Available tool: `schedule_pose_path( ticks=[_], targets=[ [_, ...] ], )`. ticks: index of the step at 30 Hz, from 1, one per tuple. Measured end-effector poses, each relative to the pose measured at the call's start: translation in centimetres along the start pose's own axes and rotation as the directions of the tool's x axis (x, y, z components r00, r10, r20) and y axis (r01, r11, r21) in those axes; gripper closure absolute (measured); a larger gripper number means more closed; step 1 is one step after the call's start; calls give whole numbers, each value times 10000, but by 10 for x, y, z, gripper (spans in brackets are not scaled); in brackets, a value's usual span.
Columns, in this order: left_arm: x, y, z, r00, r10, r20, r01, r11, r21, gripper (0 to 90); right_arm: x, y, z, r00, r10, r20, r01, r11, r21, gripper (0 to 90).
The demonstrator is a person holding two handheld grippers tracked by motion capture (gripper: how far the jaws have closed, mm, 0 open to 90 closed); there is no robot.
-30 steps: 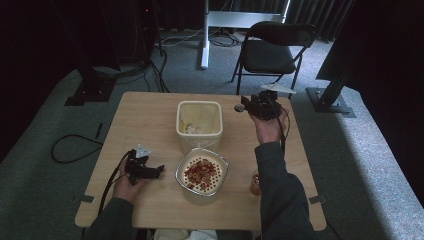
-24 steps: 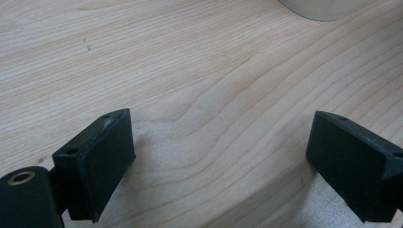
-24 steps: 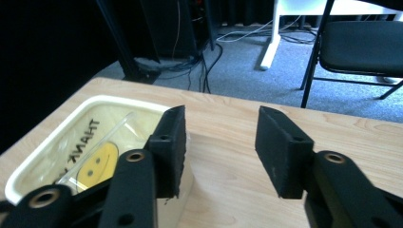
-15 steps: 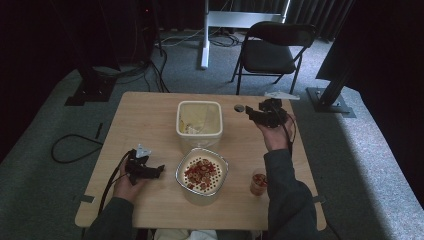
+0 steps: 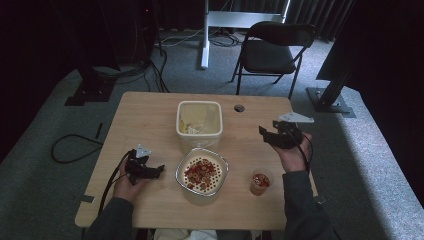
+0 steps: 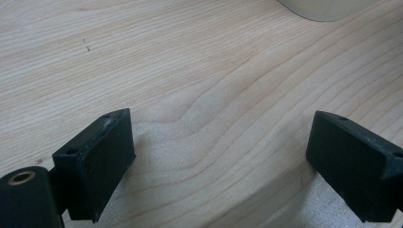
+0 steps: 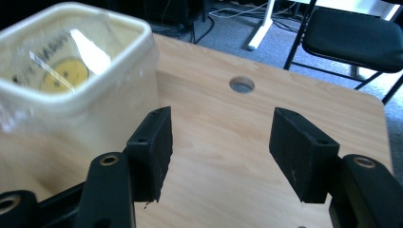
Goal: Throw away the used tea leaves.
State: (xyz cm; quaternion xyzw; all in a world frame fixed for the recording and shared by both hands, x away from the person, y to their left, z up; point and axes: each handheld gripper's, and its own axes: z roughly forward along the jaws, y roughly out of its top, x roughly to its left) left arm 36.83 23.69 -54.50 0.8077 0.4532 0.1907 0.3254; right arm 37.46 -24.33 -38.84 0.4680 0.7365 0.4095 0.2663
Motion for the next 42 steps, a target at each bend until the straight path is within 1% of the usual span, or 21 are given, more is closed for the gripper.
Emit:
schedule_pose_path(
  ticks=[5, 7, 11, 15, 16, 17, 19, 21, 22, 23, 25, 28, 29, 31, 32, 33, 34, 37, 39, 40, 42],
  targets=[
    [0, 0, 0, 10000, -9, -24, 9, 10000, 6, 94, -4, -29, -17, 9997, -226, -47, 226, 9997, -50, 336],
    [-1, 0, 0, 10000, -21, -23, 21, 10000, -14, 94, -5, -39, -24, 10000, -94, -16, 94, 9999, -67, 296],
    [-1, -1, -1, 10000, 6, -14, -6, 10000, -10, 94, -5, -60, -33, 9994, 83, -346, -83, 10000, -21, 256],
    [-1, -1, -1, 10000, 9, -13, -9, 10000, -10, 94, -5, -82, -35, 9959, 159, -886, -187, 9993, -313, 236],
    [-1, -1, -1, 10000, 9, -14, -9, 10000, -8, 94, -5, -89, -34, 9920, 310, -1227, -365, 9984, -429, 232],
    [-1, -1, -1, 10000, 9, -14, -9, 10000, -8, 94, -5, -89, -34, 9920, 310, -1227, -365, 9984, -429, 232],
    [-1, -1, -1, 10000, 5, -15, -5, 10000, -10, 94, 0, -102, -35, 9866, 316, -1600, -409, 9976, -556, 208],
    [-1, -1, -1, 10000, 5, -14, -5, 10000, -9, 94, 2, -105, -36, 9836, 314, -1776, -424, 9974, -587, 206],
    [-1, -1, -1, 10000, 8, -13, -8, 10000, -10, 94, 7, -111, -38, 9787, 216, -2041, -343, 9977, -586, 193],
    [-1, -1, -1, 10000, 8, -13, -8, 10000, -10, 94, 7, -111, -38, 9787, 216, -2041, -343, 9977, -586, 193],
    [-1, -1, -1, 10000, 8, -6, -8, 10000, 0, 94, 13, -121, -41, 9720, 156, -2345, -296, 9980, -563, 167],
    [-1, -1, -1, 10000, 5, -14, -5, 10000, -7, 94, 15, -127, -42, 9684, 237, -2484, -395, 9975, -589, 146],
    [-1, -1, -1, 10000, 5, -14, -5, 10000, -9, 94, 17, -132, -42, 9626, 214, -2700, -374, 9978, -540, 130],
    [-1, -1, -1, 10000, 10, -13, -10, 10000, -8, 94, 19, -135, -42, 9623, 190, -2714, -345, 9980, -526, 122],
    [-1, -1, -1, 10000, 10, -13, -10, 10000, -8, 94, 21, -138, -40, 9564, 72, -2921, -215, 9987, -461, 109],
    [-1, -1, -1, 10000, 10, -13, -10, 10000, -8, 94, 21, -138, -40, 9564, 72, -2921, -215, 9987, -461, 109],
    [-1, -1, -1, 10000, 7, -15, -7, 10000, -9, 94, 23, -141, -39, 9523, -86, -3052, -58, 9989, -462, 108],
    [-1, -1, -1, 10000, 11, -13, -11, 10000, -7, 94, 27, -144, -37, 9467, -302, -3206, 155, 9987, -485, 108],
    [-1, -1, -1, 10000, 5, -14, -5, 10000, -9, 94, 29, -144, -36, 9477, -360, -3170, 236, 9988, -431, 107],
    [-1, -1, -1, 10000, 7, -15, -7, 10000, -9, 94, 32, -146, -33, 9521, -522, -3015, 424, 9983, -389, 107],
    [-1, -1, -1, 10000, 7, -15, -7, 10000, -7, 94, 34, -148, -30, 9552, -624, -2894, 557, 9980, -316, 108]
  ],
)
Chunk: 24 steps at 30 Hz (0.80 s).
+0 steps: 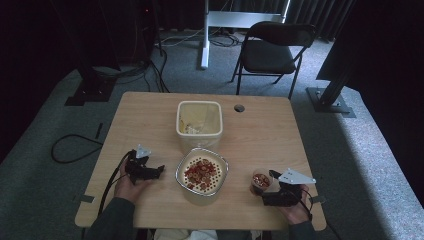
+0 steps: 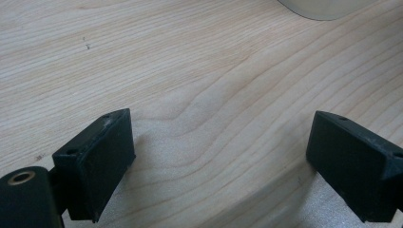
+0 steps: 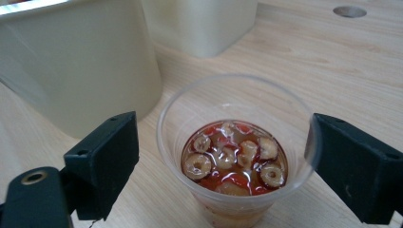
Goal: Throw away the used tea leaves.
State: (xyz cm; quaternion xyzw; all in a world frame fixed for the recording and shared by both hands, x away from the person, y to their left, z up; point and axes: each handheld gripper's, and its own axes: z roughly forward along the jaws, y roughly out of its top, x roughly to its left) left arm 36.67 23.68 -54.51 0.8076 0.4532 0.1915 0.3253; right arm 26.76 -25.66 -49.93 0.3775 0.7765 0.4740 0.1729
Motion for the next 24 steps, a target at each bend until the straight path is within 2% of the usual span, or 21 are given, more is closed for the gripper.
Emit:
schedule_pose_path(
  ticks=[2, 5, 6, 10, 18, 24],
  targets=[
    [0, 0, 0, 10000, 1, 1, -1, 10000, 0, 94, 2, -2, 5, 9998, -161, 128, 158, 9996, 232, 118],
    [0, 0, 0, 10000, 0, 0, 0, 10000, -1, 94, 1, -3, 11, 9997, -142, 223, 134, 9993, 340, 135],
    [0, 0, 0, 10000, -1, 2, 1, 10000, 0, 94, 0, -4, 16, 9996, -144, 260, 133, 9990, 420, 167],
    [0, 0, 0, 10000, -3, 1, 3, 10000, -3, 94, -2, -5, 21, 9999, -10, 124, 8, 9998, 200, 248],
    [0, 0, 0, 10000, -2, 1, 2, 10000, -2, 94, -3, -3, 22, 9997, -133, 192, 129, 9997, 218, 274],
    [0, 0, 0, 10000, 0, 1, 0, 10000, -5, 94, -3, 11, 22, 9995, -239, 222, 236, 9997, 112, 277]
  ],
)
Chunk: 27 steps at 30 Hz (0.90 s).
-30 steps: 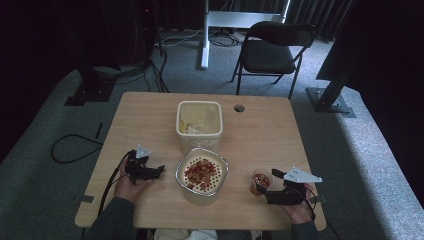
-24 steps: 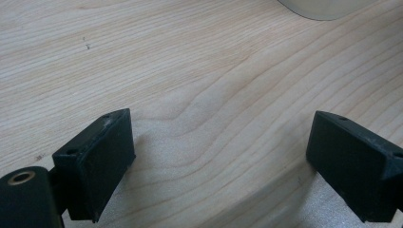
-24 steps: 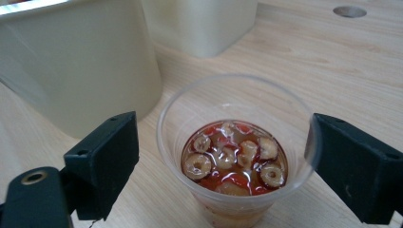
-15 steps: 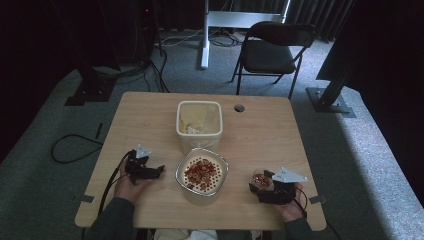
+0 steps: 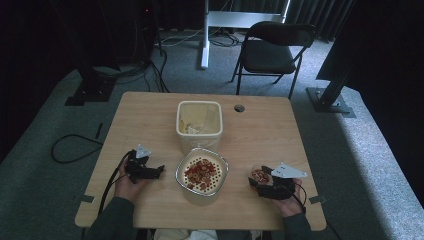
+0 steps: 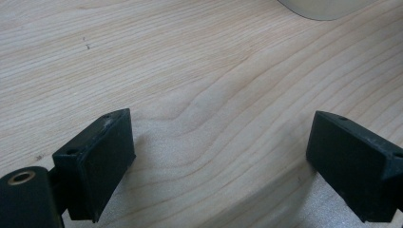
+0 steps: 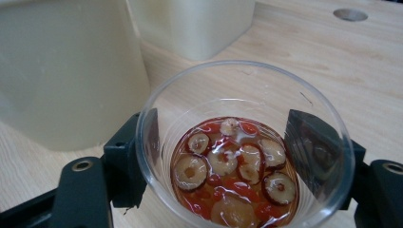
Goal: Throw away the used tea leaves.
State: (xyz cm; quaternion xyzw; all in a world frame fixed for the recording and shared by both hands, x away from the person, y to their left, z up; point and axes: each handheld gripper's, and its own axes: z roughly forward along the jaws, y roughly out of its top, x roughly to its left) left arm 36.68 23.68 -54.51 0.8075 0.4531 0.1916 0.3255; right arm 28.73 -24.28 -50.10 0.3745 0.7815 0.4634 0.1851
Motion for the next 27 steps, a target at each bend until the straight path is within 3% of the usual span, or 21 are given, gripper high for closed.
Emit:
schedule_pose_path(
  ticks=[14, 22, 27],
  targets=[
    [-1, 0, -2, 10000, 32, 21, -32, 10000, 2, 127, -2, 52, -3, 9994, -290, -204, 281, 9987, -414, 277],
    [-2, -1, -5, 9999, 71, 83, -70, 9999, -112, 232, 2, 87, -1, 9978, -426, -508, 394, 9973, -627, 277],
    [-2, 0, -5, 10000, 49, 77, -48, 10000, -16, 239, 6, 110, 1, 9964, -658, -539, 622, 9959, -651, 276]
  ],
)
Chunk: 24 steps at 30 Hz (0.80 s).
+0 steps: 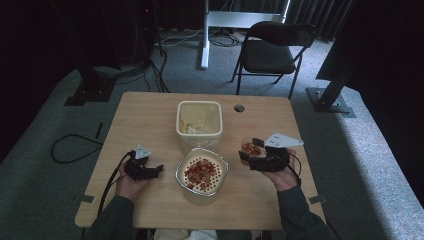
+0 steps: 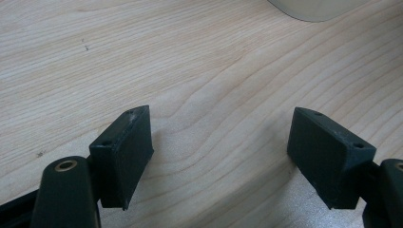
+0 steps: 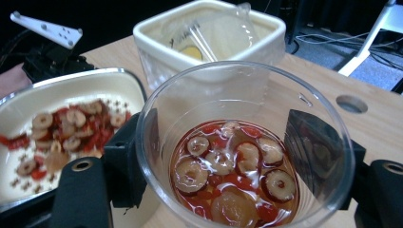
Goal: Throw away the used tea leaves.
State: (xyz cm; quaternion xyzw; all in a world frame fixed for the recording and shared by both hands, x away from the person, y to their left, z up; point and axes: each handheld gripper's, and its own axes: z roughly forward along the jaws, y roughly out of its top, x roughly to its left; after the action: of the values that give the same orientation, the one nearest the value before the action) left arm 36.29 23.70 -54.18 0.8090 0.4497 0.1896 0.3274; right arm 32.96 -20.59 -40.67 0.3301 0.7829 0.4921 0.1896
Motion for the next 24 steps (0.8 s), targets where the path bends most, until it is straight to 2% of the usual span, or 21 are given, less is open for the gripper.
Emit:
schedule_pose_path(
  ticks=[3, 9, 12, 17, 19, 20, 24],
  targets=[
    [1, 0, -1, 10000, 65, 54, -65, 10000, 49, 251, 0, 13, 3, 9997, -25, -243, 24, 10000, -41, 276],
    [1, -1, -5, 9999, 103, 96, -103, 9999, 62, 361, 2, 32, 9, 9983, -140, -560, 129, 9997, -208, 276],
    [0, 0, -5, 9988, -48, 484, 44, 10000, 78, 361, 3, 38, 12, 9975, -143, -696, 122, 9995, -308, 276],
    [-5, 2, -10, 9961, 57, 876, -49, 9999, -94, 354, 6, 47, 20, 9947, -117, -1023, 72, 9990, -439, 276],
    [-8, 5, -17, 9923, 75, 1237, -21, 9990, -440, 353, 8, 50, 23, 9938, -127, -1104, 80, 9990, -429, 276],
    [-8, 6, -19, 9917, 77, 1280, -13, 9988, -497, 354, 9, 52, 25, 9930, -147, -1174, 94, 9989, -457, 277],
    [-9, 12, -31, 9812, -39, 1928, 251, 9939, -1072, 348, 15, 60, 33, 9892, -221, -1452, 153, 9987, -480, 277]
  ],
)
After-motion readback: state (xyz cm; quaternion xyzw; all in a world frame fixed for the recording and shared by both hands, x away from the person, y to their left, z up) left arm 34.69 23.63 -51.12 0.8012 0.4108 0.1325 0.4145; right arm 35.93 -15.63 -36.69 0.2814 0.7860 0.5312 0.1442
